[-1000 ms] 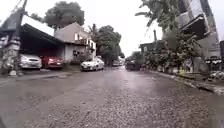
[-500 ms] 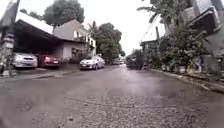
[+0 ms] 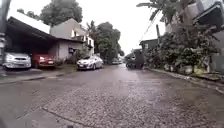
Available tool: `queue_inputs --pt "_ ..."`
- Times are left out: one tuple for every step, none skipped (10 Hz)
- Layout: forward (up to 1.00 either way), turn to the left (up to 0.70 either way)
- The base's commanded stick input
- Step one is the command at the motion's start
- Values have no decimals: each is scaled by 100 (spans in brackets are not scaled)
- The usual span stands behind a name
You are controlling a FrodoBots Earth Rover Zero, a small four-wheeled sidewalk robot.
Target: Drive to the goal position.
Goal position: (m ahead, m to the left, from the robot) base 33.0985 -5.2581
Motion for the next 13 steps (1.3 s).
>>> queue_inputs --pt "100 0" --pt "100 0" --pt "100 0" --pt "100 0" --pt "100 0" --pt "100 0" --pt "100 -27" --pt "100 -27" --pt "100 0" --pt "100 0" --pt "100 0" --pt "100 0" --pt "100 0"
